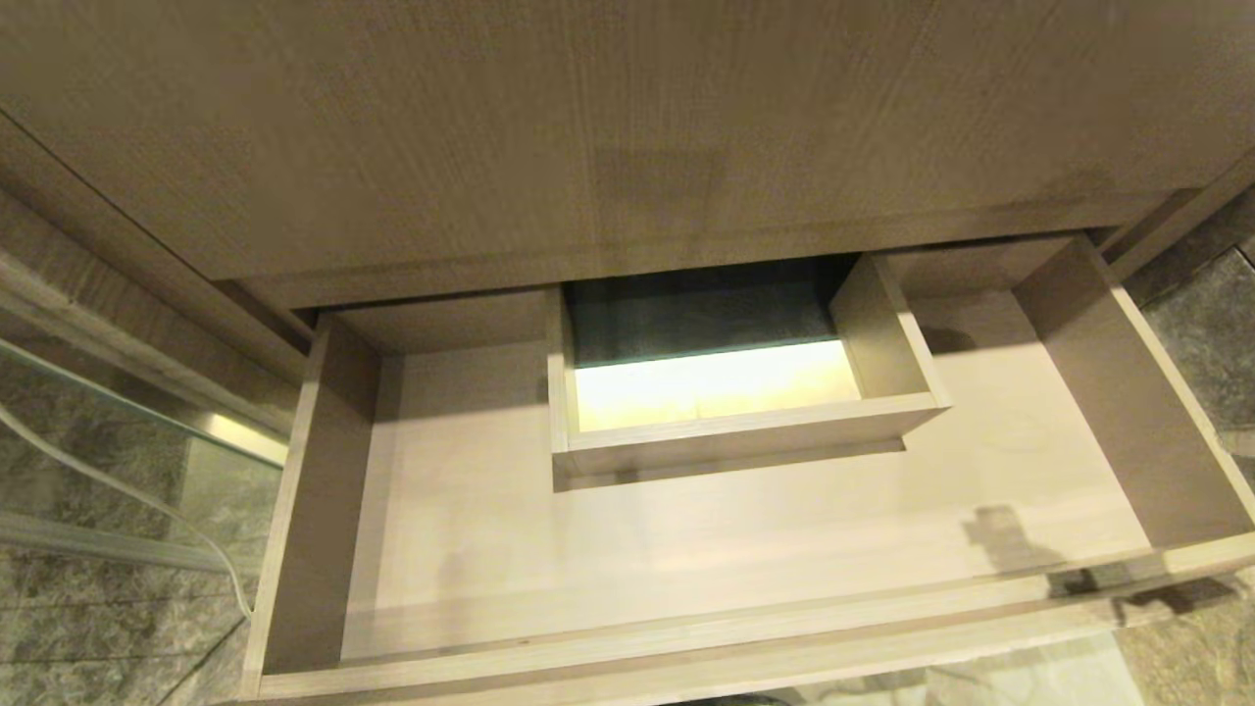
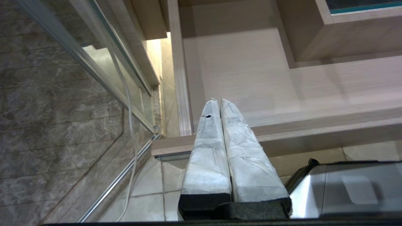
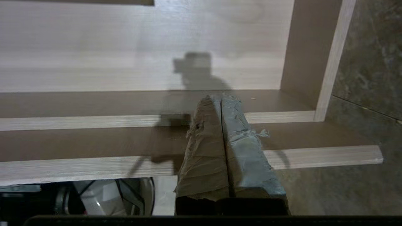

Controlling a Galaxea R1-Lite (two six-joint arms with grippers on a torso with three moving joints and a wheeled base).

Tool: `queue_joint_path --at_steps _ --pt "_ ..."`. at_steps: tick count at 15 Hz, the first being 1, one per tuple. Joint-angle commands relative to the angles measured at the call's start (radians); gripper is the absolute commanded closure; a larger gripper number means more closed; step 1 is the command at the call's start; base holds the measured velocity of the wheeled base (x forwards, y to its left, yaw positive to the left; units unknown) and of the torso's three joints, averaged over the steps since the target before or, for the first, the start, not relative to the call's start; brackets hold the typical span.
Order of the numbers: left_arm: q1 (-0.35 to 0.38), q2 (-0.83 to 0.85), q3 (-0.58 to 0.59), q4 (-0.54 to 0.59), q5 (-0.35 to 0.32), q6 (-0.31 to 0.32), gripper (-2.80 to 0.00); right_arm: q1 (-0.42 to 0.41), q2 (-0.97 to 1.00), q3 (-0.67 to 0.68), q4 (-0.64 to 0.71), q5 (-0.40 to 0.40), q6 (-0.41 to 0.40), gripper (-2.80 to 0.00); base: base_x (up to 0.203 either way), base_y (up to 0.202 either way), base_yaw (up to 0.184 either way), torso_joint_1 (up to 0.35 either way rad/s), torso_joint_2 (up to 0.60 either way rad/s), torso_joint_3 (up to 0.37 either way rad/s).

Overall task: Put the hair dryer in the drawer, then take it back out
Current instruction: Close the drawer

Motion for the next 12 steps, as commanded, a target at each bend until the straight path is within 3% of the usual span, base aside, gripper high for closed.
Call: queue_joint_path --at_steps 1,3,6,8,12 --pt "0.000 0.000 0.000 -0.001 0.001 0.000 0.00 -0.001 0.039 -0.007 0.005 -0.001 -0.010 0.00 0.000 0.000 0.000 -0.039 0.08 0.044" --pt "0.000 0.000 0.000 -0.001 -0.001 0.000 0.00 -0.007 0.062 0.001 0.027 -0.004 -0.038 0.00 0.000 0.000 0.000 -0.015 0.03 0.039" --pt "0.000 0.000 0.000 -0.001 0.001 0.000 0.00 -0.046 0.082 -0.005 0.165 -0.009 -0.060 0.00 0.000 0.000 0.000 -0.001 0.01 0.043" --pt "0.000 0.001 -0.001 -0.001 0.000 0.000 0.00 -0.068 0.098 -0.005 0.246 -0.009 -0.122 0.00 0.000 0.000 0.000 0.005 0.00 0.044" --pt "0.000 0.000 0.000 -0.001 -0.001 0.000 0.00 -0.069 0.124 0.007 0.405 -0.007 -0.126 0.00 0.000 0.000 0.000 0.000 0.00 0.012"
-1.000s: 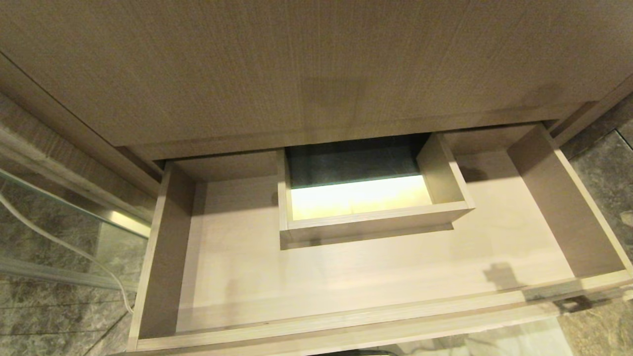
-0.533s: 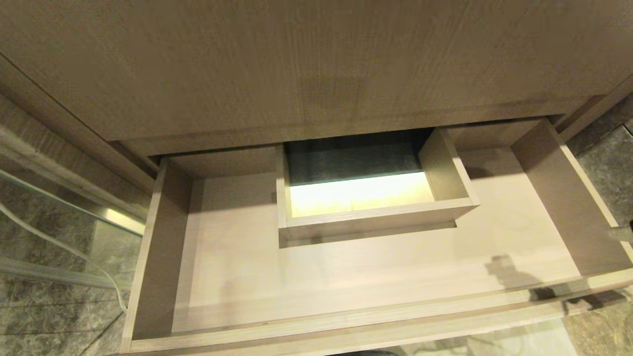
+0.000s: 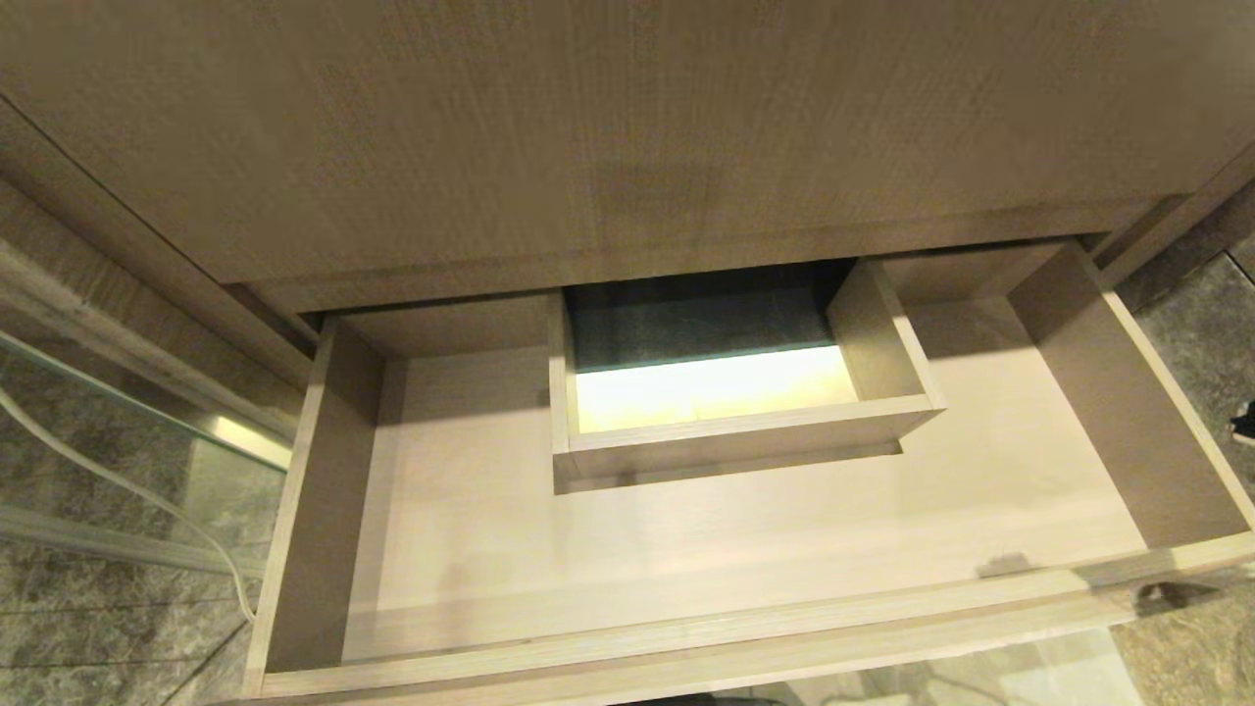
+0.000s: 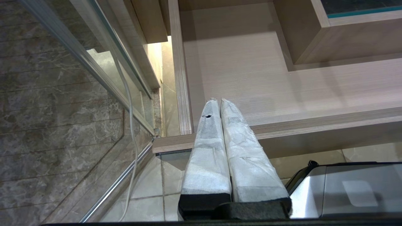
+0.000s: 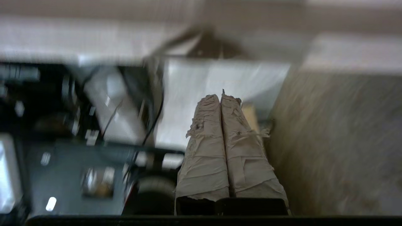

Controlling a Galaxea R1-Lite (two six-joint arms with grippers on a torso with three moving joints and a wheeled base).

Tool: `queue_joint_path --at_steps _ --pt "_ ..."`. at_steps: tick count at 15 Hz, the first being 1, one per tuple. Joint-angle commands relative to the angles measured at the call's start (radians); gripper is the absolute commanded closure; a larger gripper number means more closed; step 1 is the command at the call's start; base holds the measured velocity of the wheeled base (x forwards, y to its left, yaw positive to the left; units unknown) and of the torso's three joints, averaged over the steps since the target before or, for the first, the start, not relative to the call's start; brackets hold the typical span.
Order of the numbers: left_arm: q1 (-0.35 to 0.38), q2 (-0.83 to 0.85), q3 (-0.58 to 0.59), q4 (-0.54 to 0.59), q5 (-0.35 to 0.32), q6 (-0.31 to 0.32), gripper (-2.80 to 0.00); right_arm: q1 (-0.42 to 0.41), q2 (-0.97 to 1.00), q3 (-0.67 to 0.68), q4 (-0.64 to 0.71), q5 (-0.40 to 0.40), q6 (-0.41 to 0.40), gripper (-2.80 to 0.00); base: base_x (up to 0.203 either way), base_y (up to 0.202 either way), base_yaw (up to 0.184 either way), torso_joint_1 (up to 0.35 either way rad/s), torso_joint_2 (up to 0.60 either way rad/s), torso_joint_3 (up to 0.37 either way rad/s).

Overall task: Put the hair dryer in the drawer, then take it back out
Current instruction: Close the drawer

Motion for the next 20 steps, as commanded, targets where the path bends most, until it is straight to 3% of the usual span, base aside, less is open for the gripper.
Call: queue_joint_path --at_steps 1,11,14,20 --pt "0.000 0.000 0.000 0.000 0.000 -0.001 0.00 -0.001 0.021 0.005 0.053 -0.001 -0.003 0.00 0.000 0.000 0.000 0.000 0.00 0.000" --pt "0.000 0.000 0.000 0.000 0.000 -0.001 0.00 0.000 0.190 -0.046 0.048 -0.004 -0.016 0.00 0.000 0.000 0.000 0.000 0.00 0.000" --pt "0.000 0.000 0.000 0.000 0.001 -0.001 0.00 -0.011 0.227 -0.072 0.081 -0.066 -0.079 0.00 0.000 0.000 0.000 0.000 0.00 0.000" --pt "0.000 0.000 0.000 0.000 -0.001 -0.001 0.00 -0.013 0.278 -0.090 0.062 -0.067 -0.081 0.00 0.000 0.000 0.000 0.000 0.00 0.000"
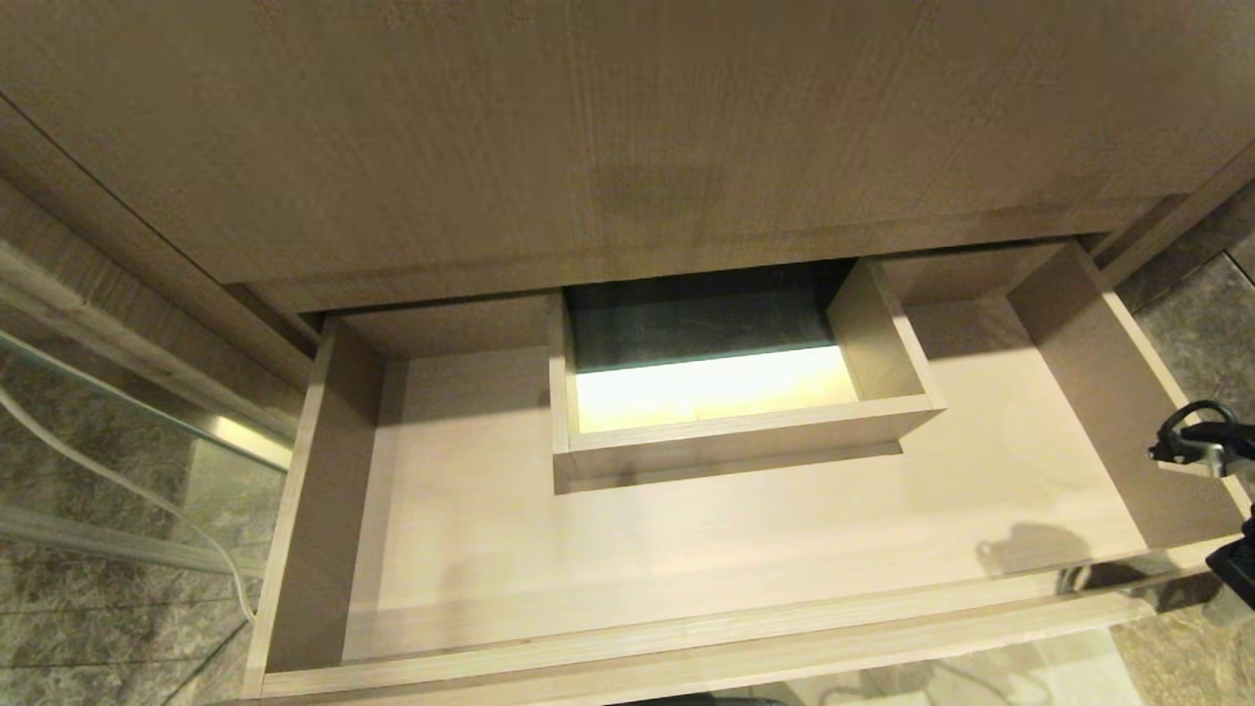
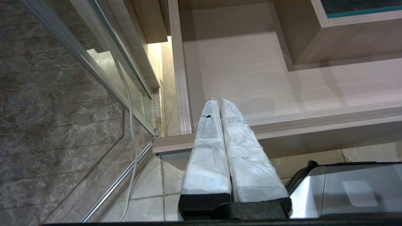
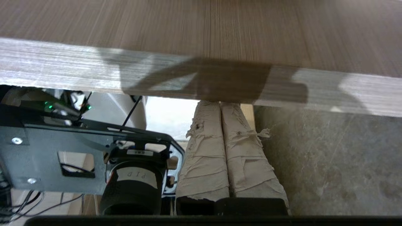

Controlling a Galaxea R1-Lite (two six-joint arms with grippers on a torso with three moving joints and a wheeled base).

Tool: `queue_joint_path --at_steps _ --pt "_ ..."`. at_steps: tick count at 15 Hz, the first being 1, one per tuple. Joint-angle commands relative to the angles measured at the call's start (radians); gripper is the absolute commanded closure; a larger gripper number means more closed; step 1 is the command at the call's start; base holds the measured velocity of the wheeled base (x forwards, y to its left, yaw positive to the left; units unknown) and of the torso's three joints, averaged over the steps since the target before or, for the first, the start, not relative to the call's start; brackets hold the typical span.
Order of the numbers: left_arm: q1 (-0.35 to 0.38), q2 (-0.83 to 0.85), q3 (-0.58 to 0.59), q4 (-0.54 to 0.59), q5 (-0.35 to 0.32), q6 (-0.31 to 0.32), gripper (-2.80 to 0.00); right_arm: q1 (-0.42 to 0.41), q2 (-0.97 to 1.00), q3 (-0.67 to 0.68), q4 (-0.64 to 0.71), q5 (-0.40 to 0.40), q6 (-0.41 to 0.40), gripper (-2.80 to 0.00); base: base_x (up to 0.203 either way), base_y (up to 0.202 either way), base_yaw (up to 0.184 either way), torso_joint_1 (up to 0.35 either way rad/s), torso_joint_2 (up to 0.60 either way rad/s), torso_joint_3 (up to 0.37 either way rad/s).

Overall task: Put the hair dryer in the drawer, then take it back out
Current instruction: Close the drawer

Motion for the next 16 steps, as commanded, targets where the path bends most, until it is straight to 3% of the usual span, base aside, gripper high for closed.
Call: queue_joint_path --at_steps 1,8,13,16 --pt "0.000 0.002 0.000 0.000 0.001 -0.001 0.00 -0.002 0.029 -0.013 -0.006 0.001 -0.003 0.00 0.000 0.000 0.000 0.000 0.00 0.000" --pt "0.000 0.002 0.000 0.000 0.001 -0.001 0.00 -0.003 0.039 -0.068 -0.154 0.039 0.012 0.00 0.000 0.000 0.000 0.000 0.00 0.000" --pt "0.000 0.002 0.000 0.000 0.001 -0.001 0.00 -0.001 0.086 -0.114 -0.500 0.164 0.024 0.00 0.000 0.000 0.000 0.000 0.00 0.000" --pt "0.000 0.002 -0.001 0.000 0.001 -0.001 0.00 0.013 0.187 -0.201 -0.692 0.177 0.063 0.00 0.000 0.000 0.000 0.000 0.00 0.000"
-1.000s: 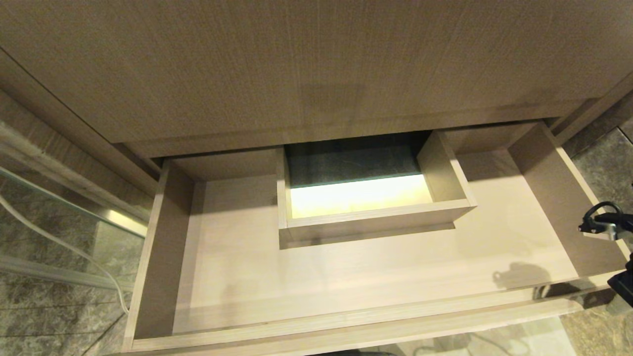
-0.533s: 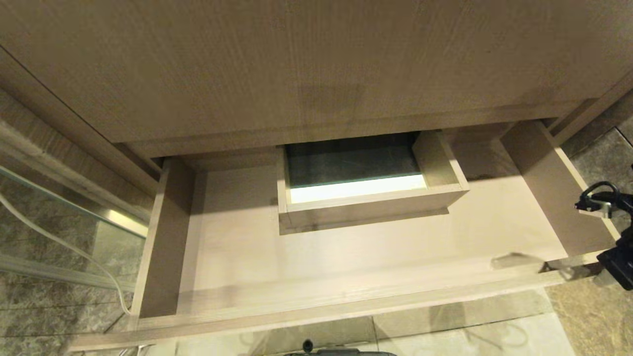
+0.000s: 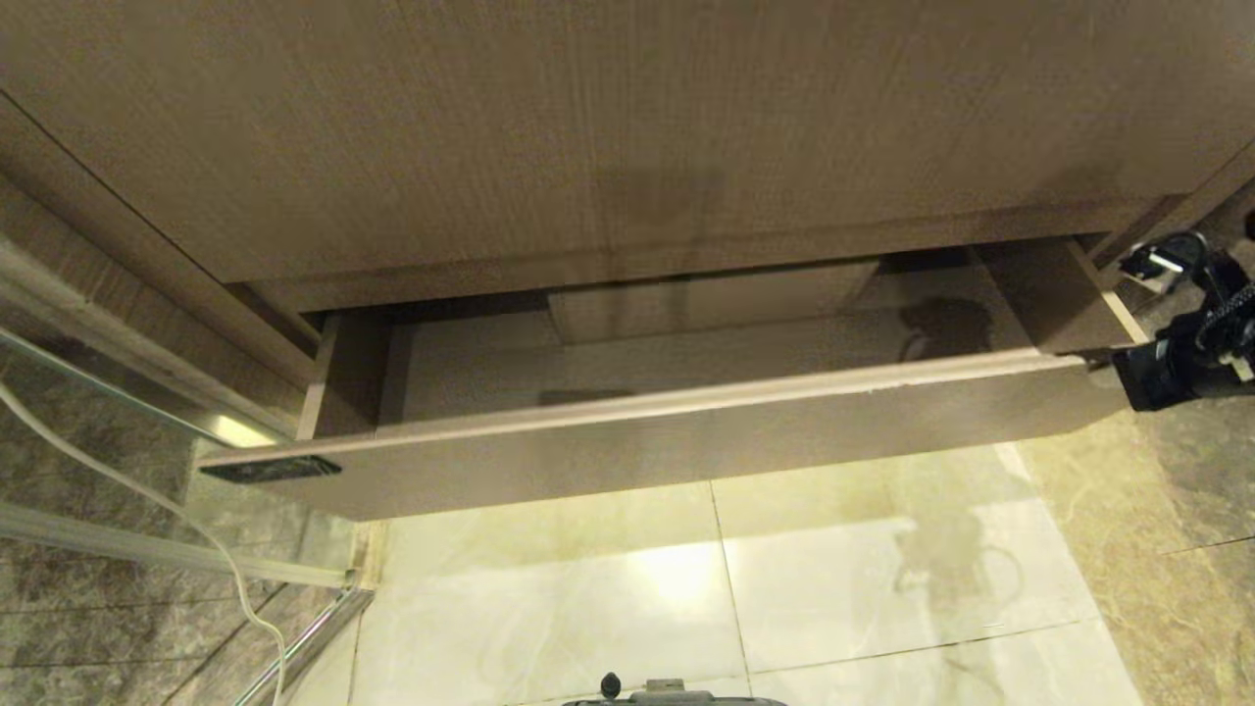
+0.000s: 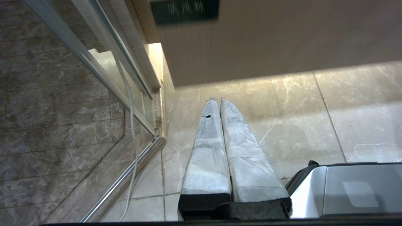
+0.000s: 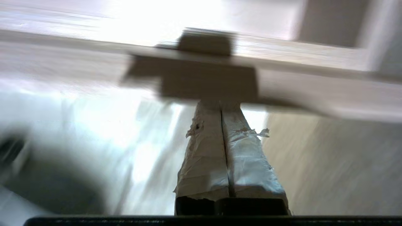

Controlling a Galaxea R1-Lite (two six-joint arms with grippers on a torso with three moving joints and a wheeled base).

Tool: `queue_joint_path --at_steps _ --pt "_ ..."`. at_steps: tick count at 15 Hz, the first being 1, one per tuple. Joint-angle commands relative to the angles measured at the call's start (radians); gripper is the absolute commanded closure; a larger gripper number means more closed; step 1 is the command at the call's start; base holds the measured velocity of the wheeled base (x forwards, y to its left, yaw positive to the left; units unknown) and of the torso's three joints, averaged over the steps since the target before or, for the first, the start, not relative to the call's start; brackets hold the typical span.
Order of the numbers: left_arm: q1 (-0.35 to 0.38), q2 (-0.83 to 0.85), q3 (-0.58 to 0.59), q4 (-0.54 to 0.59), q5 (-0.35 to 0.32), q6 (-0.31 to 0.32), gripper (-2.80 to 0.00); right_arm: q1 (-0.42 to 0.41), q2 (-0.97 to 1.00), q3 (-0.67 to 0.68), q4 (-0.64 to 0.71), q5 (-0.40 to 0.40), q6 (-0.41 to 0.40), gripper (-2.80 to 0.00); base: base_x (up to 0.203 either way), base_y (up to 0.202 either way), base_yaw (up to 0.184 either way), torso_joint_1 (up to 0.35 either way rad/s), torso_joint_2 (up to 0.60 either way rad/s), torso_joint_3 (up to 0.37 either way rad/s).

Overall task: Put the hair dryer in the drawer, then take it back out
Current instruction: Close the drawer

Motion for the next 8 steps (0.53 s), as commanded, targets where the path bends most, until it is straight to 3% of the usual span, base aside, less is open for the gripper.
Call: queue_joint_path --at_steps 1,8 --pt "0.000 0.000 0.000 0.000 0.000 -0.001 0.00 0.003 0.054 -0.045 -0.019 0.001 0.000 0.00 0.000 0.000 0.000 0.000 0.00 0.000" --pt "0.000 0.000 0.000 0.000 0.000 -0.001 0.00 -0.006 -0.156 0.082 0.088 0.000 0.000 0.00 0.000 0.000 0.000 0.000 0.00 0.000"
